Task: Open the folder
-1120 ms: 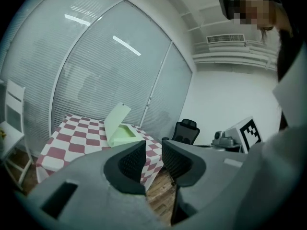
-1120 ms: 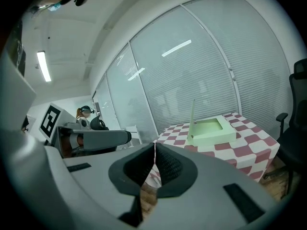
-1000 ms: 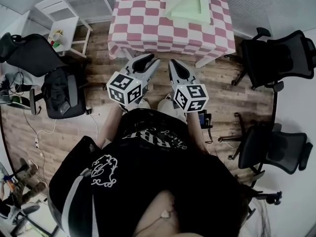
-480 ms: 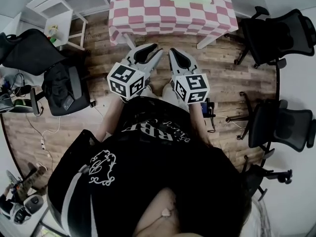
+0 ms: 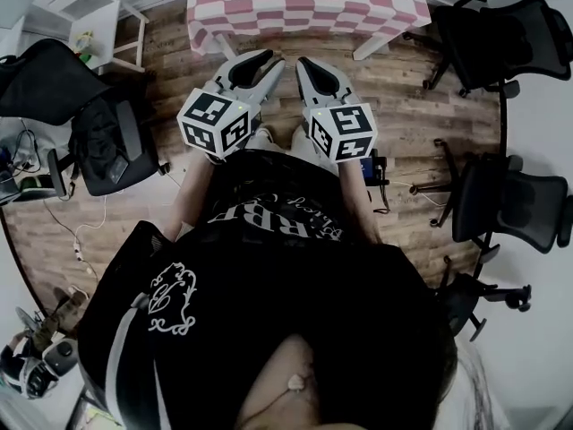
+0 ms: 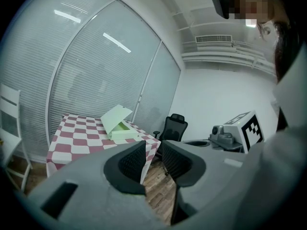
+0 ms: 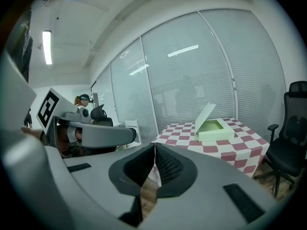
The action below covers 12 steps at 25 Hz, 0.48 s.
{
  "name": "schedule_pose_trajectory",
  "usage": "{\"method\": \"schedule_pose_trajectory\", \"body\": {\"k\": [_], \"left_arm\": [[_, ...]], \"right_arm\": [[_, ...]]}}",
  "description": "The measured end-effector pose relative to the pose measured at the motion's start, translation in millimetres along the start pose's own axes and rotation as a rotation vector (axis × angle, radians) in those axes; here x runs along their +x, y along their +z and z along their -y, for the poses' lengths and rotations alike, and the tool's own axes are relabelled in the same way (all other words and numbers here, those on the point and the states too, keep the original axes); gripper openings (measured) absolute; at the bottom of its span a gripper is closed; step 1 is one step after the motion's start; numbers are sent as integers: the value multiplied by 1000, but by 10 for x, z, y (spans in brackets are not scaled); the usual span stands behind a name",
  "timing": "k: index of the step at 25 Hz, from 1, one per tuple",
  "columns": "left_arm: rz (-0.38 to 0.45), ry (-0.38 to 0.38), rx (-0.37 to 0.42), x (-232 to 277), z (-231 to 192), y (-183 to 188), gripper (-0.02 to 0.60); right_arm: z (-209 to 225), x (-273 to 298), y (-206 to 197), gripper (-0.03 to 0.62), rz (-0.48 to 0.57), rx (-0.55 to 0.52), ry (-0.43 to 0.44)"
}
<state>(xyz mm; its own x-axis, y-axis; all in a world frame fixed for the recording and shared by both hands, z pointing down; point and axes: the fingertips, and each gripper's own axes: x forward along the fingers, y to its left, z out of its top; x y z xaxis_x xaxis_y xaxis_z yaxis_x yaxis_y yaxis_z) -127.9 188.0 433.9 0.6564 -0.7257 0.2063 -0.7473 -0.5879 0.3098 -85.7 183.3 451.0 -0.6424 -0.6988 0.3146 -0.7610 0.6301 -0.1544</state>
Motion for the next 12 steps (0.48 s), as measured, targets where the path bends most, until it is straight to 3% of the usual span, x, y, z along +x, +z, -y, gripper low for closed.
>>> {"method": "schedule_pose_trajectory", "body": {"k": [12], "left_arm": [[4, 2, -2, -56, 3, -3, 115]], "right_arm": [[-45, -21, -2, 11, -3, -14, -2]]}}
